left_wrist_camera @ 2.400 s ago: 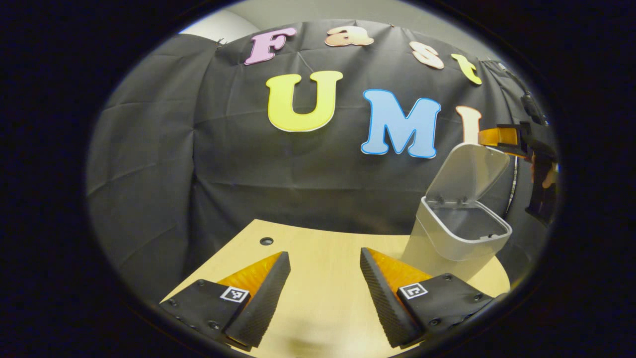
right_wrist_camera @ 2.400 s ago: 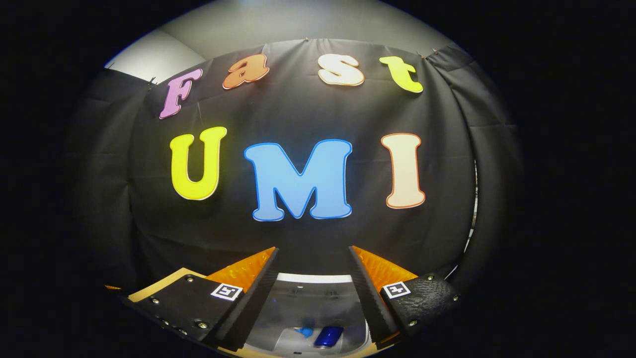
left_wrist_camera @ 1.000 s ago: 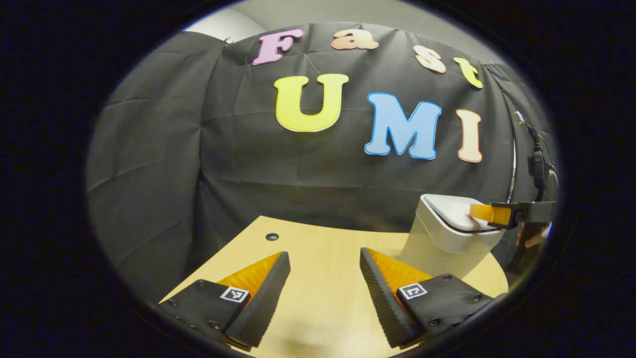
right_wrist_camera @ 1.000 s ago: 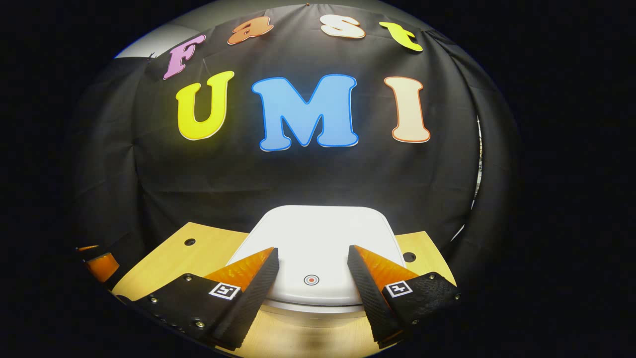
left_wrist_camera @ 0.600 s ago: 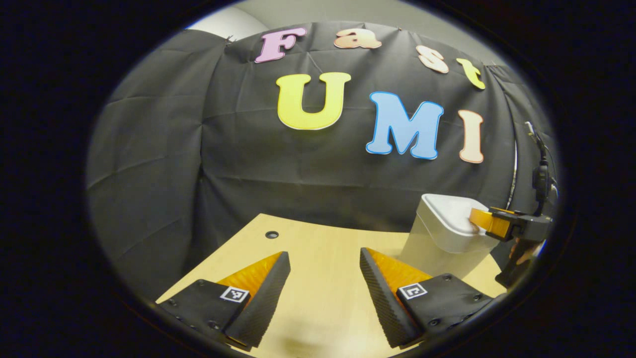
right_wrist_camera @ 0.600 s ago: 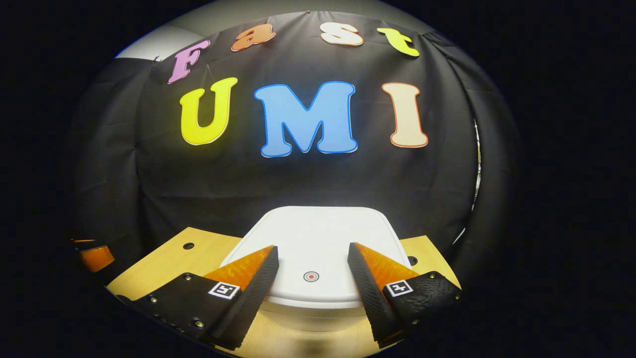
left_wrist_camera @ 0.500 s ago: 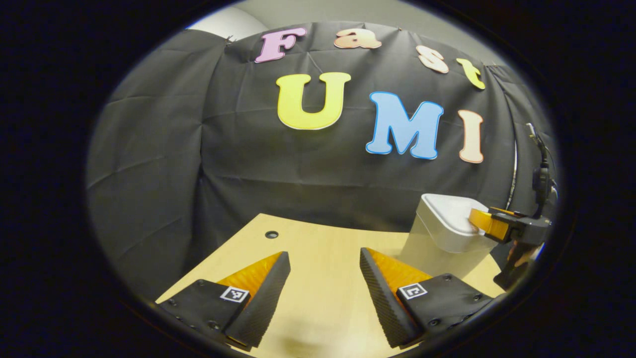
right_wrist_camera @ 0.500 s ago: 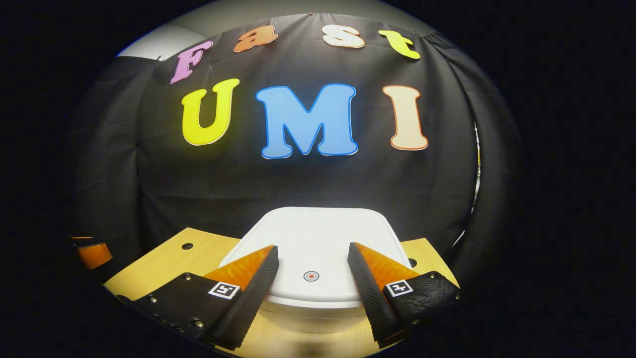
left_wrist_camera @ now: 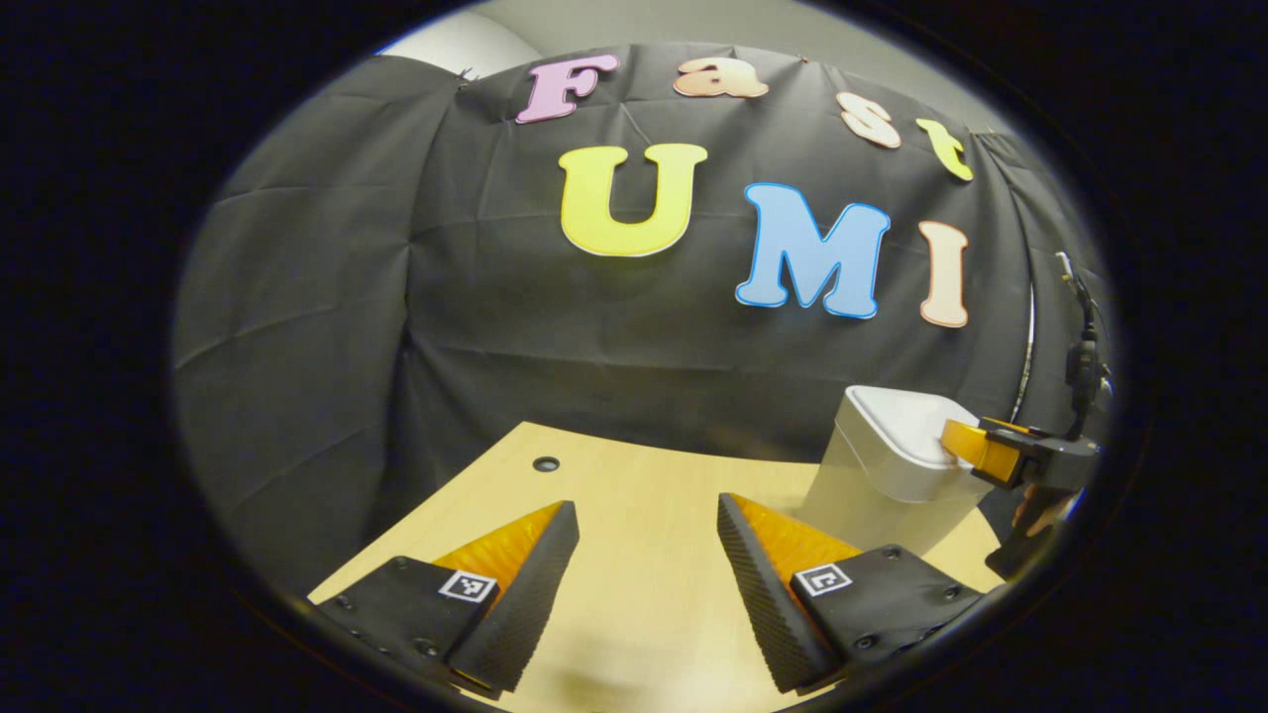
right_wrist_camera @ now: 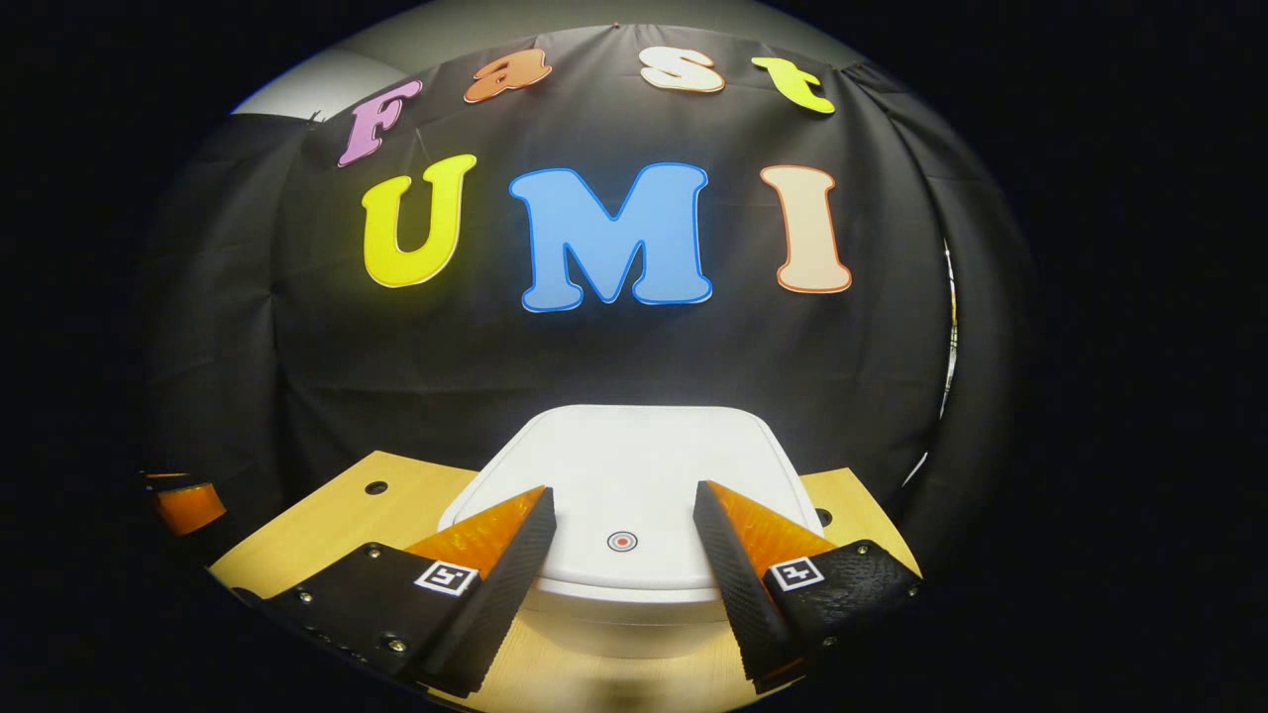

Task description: Press the lid of the desktop garbage bin to open it, pick up the crumpled paper on the desktop and throw it into the bin, then pick up the pop can on the desktop and drop it into the bin, and finally close the garbage bin lid.

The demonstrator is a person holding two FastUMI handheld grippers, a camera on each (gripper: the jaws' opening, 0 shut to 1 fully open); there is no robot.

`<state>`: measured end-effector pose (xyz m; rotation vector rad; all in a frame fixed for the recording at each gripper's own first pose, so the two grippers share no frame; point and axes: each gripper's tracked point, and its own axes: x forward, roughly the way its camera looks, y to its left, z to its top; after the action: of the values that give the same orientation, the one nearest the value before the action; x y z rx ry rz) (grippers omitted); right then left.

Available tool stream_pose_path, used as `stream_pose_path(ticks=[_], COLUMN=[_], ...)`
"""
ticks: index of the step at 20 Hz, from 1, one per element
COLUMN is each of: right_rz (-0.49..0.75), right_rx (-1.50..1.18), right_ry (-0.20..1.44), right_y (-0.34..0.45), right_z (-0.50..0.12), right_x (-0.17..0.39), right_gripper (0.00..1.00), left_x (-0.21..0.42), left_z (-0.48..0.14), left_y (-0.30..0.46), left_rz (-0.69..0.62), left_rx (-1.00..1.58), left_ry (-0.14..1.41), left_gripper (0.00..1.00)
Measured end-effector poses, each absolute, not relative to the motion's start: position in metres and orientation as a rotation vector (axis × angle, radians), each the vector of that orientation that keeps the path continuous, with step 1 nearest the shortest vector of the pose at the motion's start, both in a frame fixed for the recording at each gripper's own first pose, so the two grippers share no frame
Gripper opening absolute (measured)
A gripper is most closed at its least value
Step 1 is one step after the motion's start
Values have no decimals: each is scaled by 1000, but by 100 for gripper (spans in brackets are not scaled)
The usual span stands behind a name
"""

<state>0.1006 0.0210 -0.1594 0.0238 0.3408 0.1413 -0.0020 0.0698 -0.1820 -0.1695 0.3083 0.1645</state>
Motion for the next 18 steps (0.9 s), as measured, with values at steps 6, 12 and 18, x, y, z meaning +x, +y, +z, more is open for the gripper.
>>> stream_pose_path(ticks=[6,12,18], right_rz=[172,174,174], right_rx=[7,31,80], right_ry=[328,332,333], right_y=[23,23,27], right_z=[-155,-152,-143], right_x=[82,71,58], right_gripper=[91,92,92], left_x=[-2,-3,-6], left_z=[-182,-181,-176], left_y=[66,60,62], left_rz=[148,129,119], left_rx=[-160,-152,-130], left_ry=[306,307,296], left_gripper=[94,94,94])
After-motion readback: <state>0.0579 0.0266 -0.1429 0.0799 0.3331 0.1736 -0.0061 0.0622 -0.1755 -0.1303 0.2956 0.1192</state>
